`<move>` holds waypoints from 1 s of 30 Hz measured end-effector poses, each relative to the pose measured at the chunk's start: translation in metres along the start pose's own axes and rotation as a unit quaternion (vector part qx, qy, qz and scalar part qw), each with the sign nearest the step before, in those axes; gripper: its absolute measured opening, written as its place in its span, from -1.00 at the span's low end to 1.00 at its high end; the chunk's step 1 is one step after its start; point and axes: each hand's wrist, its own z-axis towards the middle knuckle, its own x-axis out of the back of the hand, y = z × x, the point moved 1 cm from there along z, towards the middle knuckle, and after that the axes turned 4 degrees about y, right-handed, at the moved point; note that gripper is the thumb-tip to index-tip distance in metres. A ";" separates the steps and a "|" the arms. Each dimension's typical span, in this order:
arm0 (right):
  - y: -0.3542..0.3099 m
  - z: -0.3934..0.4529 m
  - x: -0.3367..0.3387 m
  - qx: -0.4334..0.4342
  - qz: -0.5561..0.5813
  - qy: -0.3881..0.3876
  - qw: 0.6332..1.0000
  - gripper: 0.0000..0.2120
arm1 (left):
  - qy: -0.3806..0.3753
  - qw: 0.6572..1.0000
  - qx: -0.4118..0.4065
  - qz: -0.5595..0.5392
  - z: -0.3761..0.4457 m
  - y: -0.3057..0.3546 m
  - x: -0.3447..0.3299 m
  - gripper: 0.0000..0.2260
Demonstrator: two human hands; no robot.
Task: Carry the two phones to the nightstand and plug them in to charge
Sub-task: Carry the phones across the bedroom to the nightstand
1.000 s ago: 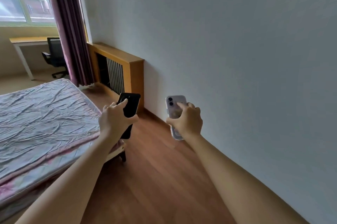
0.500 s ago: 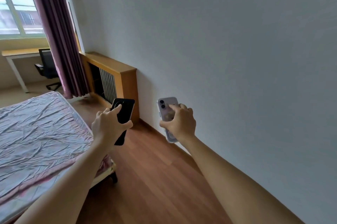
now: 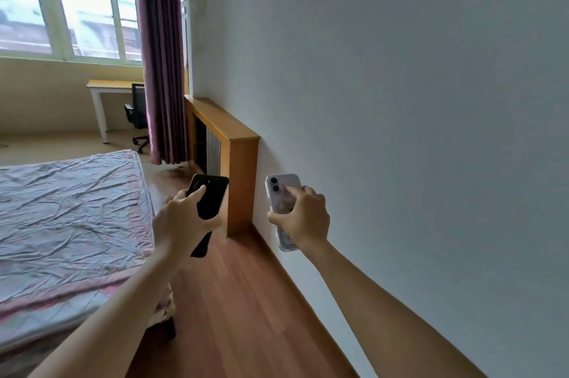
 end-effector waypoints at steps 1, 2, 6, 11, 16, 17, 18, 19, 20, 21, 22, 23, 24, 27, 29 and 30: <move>0.003 0.010 -0.006 0.005 0.005 -0.006 1.000 -0.37 | -0.002 1.000 0.007 0.004 0.006 0.001 -0.005 -0.34; 0.005 0.020 -0.013 0.011 0.010 -0.011 1.000 -0.38 | -0.005 1.000 0.014 0.010 0.012 0.001 -0.011 -0.34; 0.010 0.056 -0.049 0.033 0.034 -0.043 0.998 -0.37 | -0.005 0.998 0.042 0.042 0.040 -0.009 -0.030 -0.32; 0.003 0.109 -0.106 0.051 0.064 -0.074 0.994 -0.34 | 0.010 0.995 0.076 0.058 0.088 -0.035 -0.058 -0.33; -0.010 0.165 -0.163 0.063 0.082 -0.099 0.990 -0.35 | 0.014 0.993 0.096 0.062 0.147 -0.067 -0.094 -0.34; -0.013 0.178 -0.175 0.068 0.082 -0.100 0.989 -0.35 | 0.015 0.993 0.099 0.064 0.161 -0.073 -0.101 -0.34; -0.016 0.190 -0.185 0.071 0.081 -0.100 0.989 -0.35 | 0.014 0.992 0.102 0.066 0.174 -0.078 -0.108 -0.34; -0.019 0.205 -0.196 0.072 0.081 -0.101 0.989 -0.35 | 0.012 0.992 0.105 0.066 0.189 -0.085 -0.116 -0.34; -0.022 0.220 -0.208 0.071 0.081 -0.100 0.989 -0.35 | 0.012 0.992 0.106 0.065 0.204 -0.091 -0.124 -0.34; -0.024 0.235 -0.218 0.069 0.081 -0.099 0.989 -0.34 | 0.011 0.992 0.107 0.061 0.218 -0.096 -0.132 -0.34; -0.026 0.249 -0.227 0.066 0.082 -0.098 0.990 -0.34 | 0.009 0.992 0.107 0.058 0.232 -0.101 -0.140 -0.34; -0.028 0.263 -0.235 0.064 0.082 -0.099 0.990 -0.34 | 0.008 0.993 0.107 0.058 0.246 -0.106 -0.147 -0.34; -0.029 0.276 -0.244 0.064 0.083 -0.099 0.990 -0.34 | 0.008 0.993 0.105 0.059 0.259 -0.110 -0.154 -0.33; -0.030 0.315 -0.268 0.071 0.081 -0.103 0.989 -0.35 | 0.013 0.993 0.103 0.062 0.297 -0.116 -0.174 -0.33; -0.029 0.342 -0.285 0.070 0.080 -0.104 0.989 -0.36 | 0.019 0.992 0.108 0.061 0.322 -0.118 -0.187 -0.34; -0.029 0.356 -0.294 0.071 0.079 -0.103 0.989 -0.36 | 0.018 0.992 0.109 0.062 0.334 -0.120 -0.194 -0.34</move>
